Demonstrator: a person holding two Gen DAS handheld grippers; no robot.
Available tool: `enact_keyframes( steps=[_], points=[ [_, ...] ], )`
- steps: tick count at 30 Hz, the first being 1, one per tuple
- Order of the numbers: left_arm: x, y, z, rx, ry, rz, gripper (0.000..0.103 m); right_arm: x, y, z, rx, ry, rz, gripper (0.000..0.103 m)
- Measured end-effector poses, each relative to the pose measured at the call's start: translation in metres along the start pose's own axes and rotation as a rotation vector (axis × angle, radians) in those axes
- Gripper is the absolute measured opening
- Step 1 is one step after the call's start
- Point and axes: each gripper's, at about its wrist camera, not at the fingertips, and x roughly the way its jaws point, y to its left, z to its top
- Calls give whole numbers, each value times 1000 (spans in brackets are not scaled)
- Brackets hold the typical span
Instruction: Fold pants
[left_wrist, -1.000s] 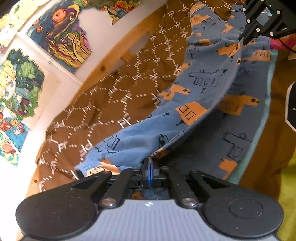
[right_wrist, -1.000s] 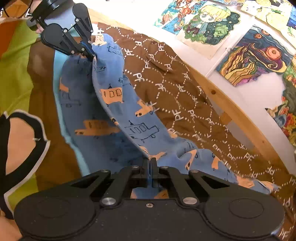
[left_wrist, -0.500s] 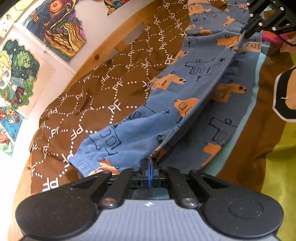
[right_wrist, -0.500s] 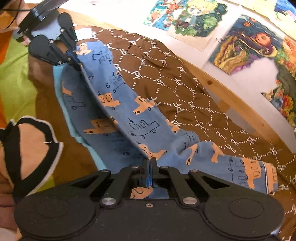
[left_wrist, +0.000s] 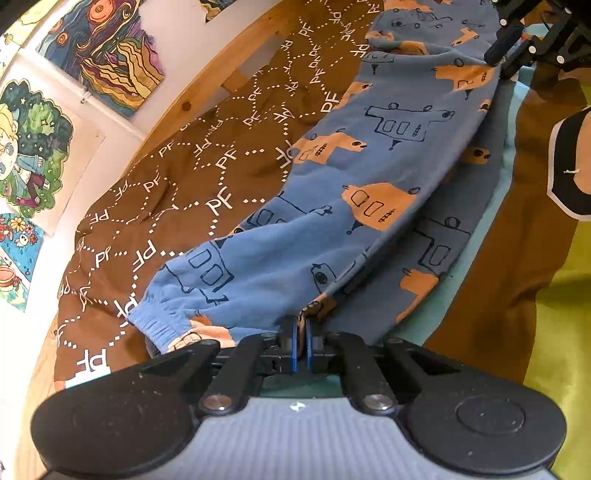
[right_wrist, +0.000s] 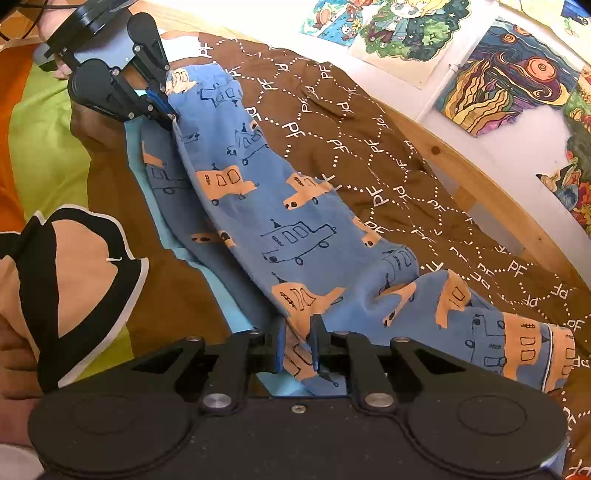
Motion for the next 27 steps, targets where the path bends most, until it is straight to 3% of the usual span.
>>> enact_keyframes(
  steps=[3,27],
  points=[
    [-1,0,1,0,0,-3,2,-2,2,1,-20,-7,9,0],
    [-10,-2,-2,30,22,-36,0,-13,7,4,-111,26,81,0]
  ],
)
